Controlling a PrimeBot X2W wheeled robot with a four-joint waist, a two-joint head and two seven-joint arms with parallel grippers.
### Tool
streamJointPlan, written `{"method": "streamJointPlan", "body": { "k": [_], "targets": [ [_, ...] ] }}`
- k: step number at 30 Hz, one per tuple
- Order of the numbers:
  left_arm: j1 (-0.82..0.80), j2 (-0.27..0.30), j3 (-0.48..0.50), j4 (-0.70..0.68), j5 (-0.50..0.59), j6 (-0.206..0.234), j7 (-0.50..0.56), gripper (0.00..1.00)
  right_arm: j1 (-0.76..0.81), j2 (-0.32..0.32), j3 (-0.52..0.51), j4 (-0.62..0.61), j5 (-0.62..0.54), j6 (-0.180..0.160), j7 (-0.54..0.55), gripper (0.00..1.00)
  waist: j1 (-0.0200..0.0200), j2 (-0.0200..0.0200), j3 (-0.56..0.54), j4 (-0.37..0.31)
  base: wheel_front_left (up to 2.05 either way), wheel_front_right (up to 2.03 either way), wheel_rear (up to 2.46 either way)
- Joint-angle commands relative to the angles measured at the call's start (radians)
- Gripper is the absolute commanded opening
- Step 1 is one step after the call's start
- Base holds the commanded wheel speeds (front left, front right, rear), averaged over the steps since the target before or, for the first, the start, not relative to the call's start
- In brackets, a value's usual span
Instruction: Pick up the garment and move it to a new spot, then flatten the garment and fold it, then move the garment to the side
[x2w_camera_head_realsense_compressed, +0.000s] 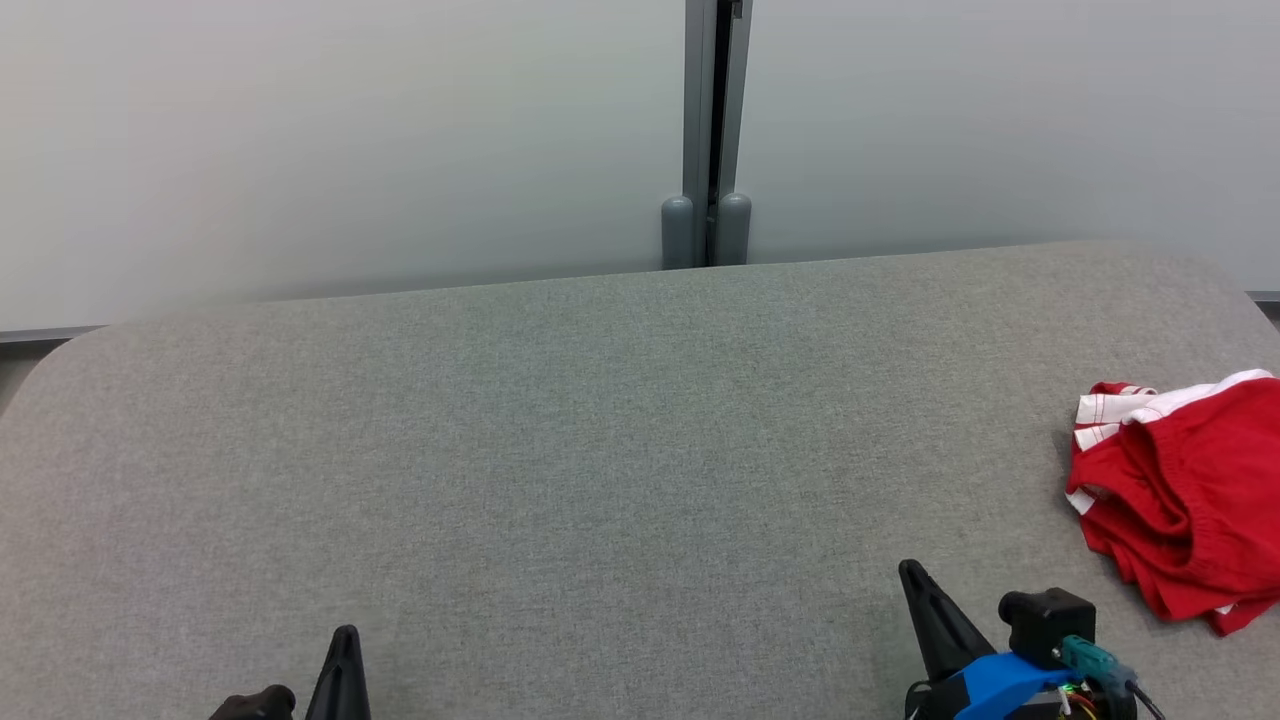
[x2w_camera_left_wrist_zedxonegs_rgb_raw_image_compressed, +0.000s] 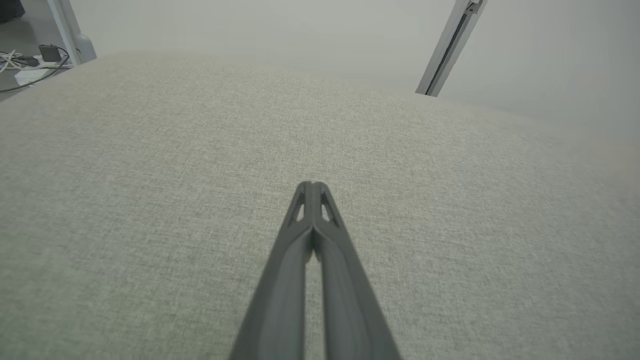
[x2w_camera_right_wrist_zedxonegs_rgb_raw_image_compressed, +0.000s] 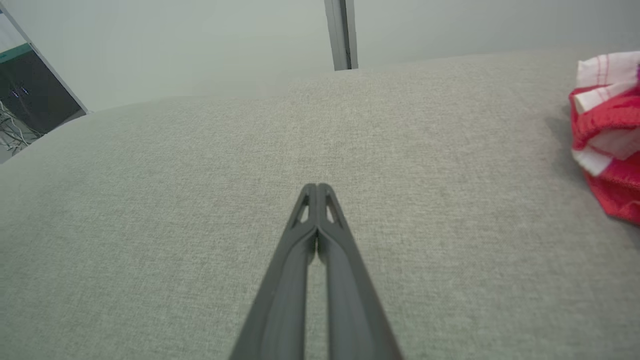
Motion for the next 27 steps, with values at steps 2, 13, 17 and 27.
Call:
{"method": "streamJointPlan", "body": {
  "k": [2, 13, 17, 27],
  "targets": [
    [-0.030, 0.001, 0.015, -0.023, -0.067, -0.007, 0.017, 0.00, -0.013, 0.000, -0.017, -0.033, 0.070, 0.000, 0.016, 0.00, 0.0001, -0.0001, 0.000, 0.001, 0.00, 0.00, 0.00],
    [-0.047, 0.001, 0.031, -0.057, -0.262, -0.023, 0.063, 0.00, -0.005, 0.000, -0.052, -0.083, 0.270, 0.000, 0.064, 0.00, 0.0001, -0.0001, 0.001, 0.004, 0.00, 0.00, 0.00],
    [-0.055, 0.001, 0.039, -0.067, -0.326, -0.028, 0.079, 0.00, -0.002, 0.000, -0.064, -0.099, 0.336, 0.000, 0.081, 0.00, 0.0001, -0.0001, 0.001, 0.006, 0.00, 0.00, 0.00],
    [-0.072, 0.001, 0.055, -0.089, -0.474, -0.040, 0.119, 0.00, 0.003, 0.000, -0.093, -0.135, 0.489, 0.000, 0.120, 0.00, 0.0001, -0.0001, 0.002, 0.009, 0.00, 0.00, 0.00]
  ]
}}
